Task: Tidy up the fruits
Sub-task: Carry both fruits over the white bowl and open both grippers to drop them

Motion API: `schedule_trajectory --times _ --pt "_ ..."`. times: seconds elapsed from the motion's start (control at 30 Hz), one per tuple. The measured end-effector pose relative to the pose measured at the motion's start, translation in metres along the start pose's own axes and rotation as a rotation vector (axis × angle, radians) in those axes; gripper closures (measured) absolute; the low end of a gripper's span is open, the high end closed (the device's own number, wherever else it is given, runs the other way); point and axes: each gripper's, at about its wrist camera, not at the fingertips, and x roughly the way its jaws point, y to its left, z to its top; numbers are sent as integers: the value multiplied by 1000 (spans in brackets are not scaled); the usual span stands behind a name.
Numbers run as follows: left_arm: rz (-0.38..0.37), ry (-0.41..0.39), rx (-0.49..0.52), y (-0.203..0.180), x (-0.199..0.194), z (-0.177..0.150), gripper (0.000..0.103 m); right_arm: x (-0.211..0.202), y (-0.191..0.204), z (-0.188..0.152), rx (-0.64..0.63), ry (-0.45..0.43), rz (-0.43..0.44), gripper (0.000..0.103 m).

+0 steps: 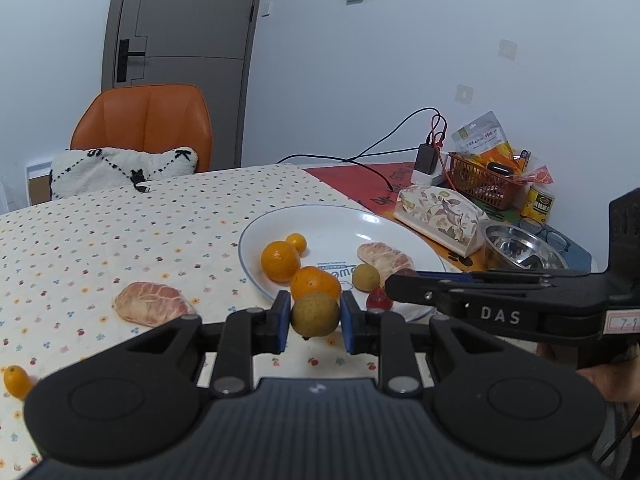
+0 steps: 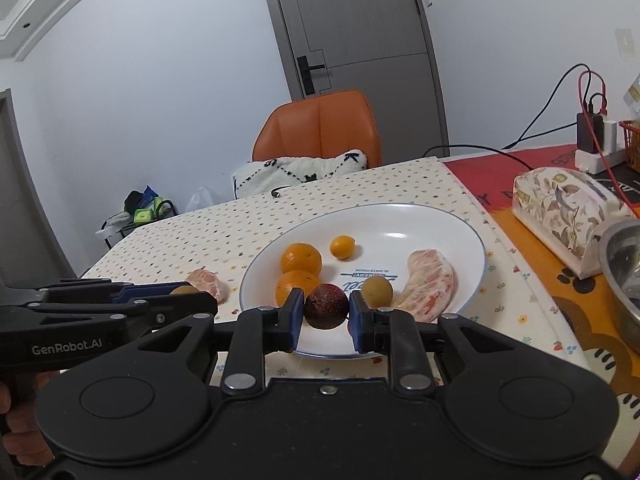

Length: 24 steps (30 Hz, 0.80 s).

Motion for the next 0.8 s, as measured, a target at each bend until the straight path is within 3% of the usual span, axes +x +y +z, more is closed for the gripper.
schedule_trajectory --times 0.07,0.13,0.17,0.2,0.77,0.8 --pt "2 4 0 0 1 0 79 3 -1 -1 3 6 4 80" --pt "3 6 1 0 3 0 79 5 0 -2 -3 9 21 67" --pt "3 7 2 0 3 0 79 6 2 -3 -13 3 17 46" --pt "2 7 3 0 4 0 79 5 3 -4 -24 -9 -1 33" --pt "-53 0 47 -29 28 16 79 -17 -23 -12 59 -41 -73 33" --pt "-47 -12 54 -32 28 17 75 -18 -25 -11 65 -43 -75 33"
